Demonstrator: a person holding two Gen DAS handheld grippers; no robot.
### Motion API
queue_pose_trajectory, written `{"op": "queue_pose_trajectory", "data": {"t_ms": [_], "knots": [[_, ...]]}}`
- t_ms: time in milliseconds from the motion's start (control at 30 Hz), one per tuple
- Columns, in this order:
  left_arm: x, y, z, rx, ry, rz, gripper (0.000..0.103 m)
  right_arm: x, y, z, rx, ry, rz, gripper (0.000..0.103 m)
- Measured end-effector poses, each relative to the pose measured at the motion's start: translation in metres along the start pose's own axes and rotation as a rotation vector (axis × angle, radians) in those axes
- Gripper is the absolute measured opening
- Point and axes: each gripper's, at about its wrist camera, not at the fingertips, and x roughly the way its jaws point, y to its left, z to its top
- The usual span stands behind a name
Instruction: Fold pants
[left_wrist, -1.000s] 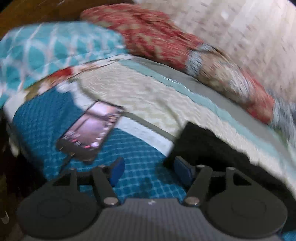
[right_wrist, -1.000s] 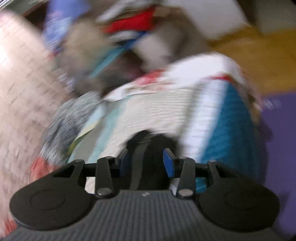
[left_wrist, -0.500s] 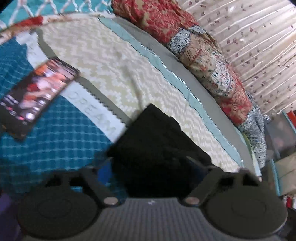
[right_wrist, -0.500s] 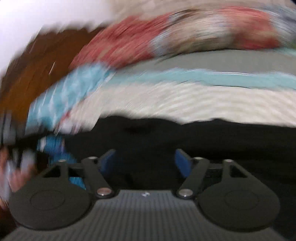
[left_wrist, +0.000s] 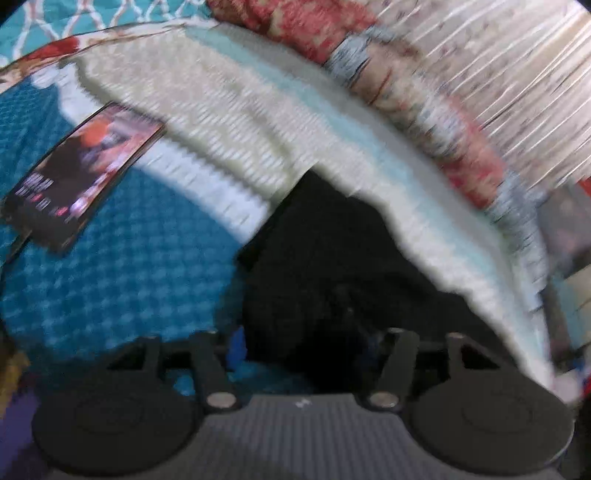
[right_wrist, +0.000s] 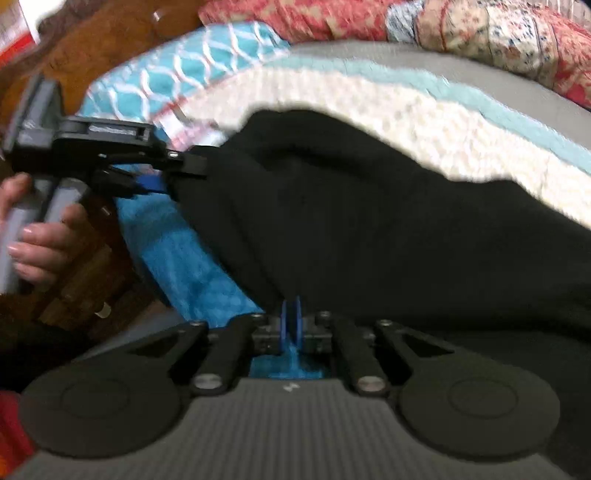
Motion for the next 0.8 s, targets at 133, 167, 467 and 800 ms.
{"op": "queue_pose_trajectory", "data": {"t_ms": [133, 167, 467, 800], "knots": [[-0.034, -0.002, 0.004, 0.061, -0.086, -0.028, 0.073, -0.005, -0.009, 0.001, 0.105, -0.048, 0.038, 0.048], [-0.045, -0.002, 0.008, 0.084, -0.132, -0.03, 0.085, -0.014, -0.011, 0.0, 0.125, -0.08, 0.05, 0.053], [0.021, -0.004, 0.079, 0.144, -0.061, -0.029, 0.103, -0.036, -0.031, -0.012, 0.324, -0.182, -0.024, 0.053], [0.02, -0.033, 0.091, 0.176, -0.251, -0.081, 0.006, -0.01, -0.039, -0.015, 0.476, -0.103, -0.028, 0.054]]}}
